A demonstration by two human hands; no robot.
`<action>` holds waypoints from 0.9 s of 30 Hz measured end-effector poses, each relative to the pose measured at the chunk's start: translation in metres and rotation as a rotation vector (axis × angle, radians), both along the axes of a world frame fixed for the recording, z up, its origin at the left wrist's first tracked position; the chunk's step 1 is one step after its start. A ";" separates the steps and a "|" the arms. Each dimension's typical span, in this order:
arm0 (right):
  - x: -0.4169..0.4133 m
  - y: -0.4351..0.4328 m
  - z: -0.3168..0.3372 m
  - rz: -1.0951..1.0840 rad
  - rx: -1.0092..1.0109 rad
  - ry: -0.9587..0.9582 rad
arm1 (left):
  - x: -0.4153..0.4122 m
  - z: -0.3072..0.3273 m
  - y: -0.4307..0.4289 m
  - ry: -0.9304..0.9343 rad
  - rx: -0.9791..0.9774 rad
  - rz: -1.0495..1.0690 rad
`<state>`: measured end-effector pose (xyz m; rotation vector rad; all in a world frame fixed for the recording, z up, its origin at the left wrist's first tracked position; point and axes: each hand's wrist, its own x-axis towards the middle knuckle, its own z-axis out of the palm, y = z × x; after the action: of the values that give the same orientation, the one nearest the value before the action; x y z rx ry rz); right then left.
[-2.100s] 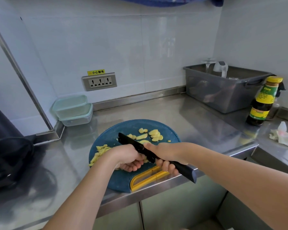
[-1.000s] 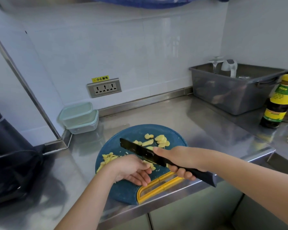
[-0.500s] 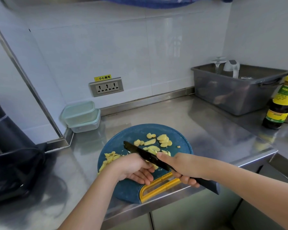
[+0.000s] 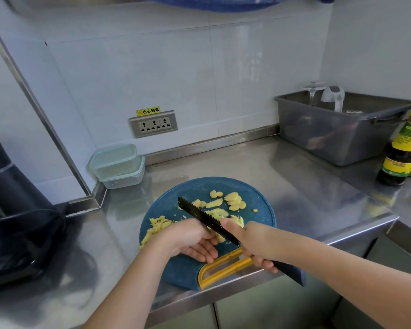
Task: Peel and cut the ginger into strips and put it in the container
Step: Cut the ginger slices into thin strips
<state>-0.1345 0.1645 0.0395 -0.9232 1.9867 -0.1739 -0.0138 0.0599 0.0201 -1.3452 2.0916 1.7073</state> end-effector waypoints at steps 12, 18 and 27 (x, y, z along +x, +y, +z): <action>0.005 -0.003 0.001 -0.067 0.079 -0.090 | 0.001 -0.002 -0.004 0.010 -0.002 0.024; -0.006 0.004 -0.004 -0.065 -0.025 -0.112 | -0.003 -0.002 0.001 0.013 -0.034 0.086; -0.020 0.010 -0.007 -0.104 -0.094 -0.273 | -0.013 0.000 0.004 -0.102 -0.194 0.114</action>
<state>-0.1546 0.1746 0.0327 -0.8092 1.7845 -0.4327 -0.0264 0.0638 0.0201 -1.5978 2.2088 1.4696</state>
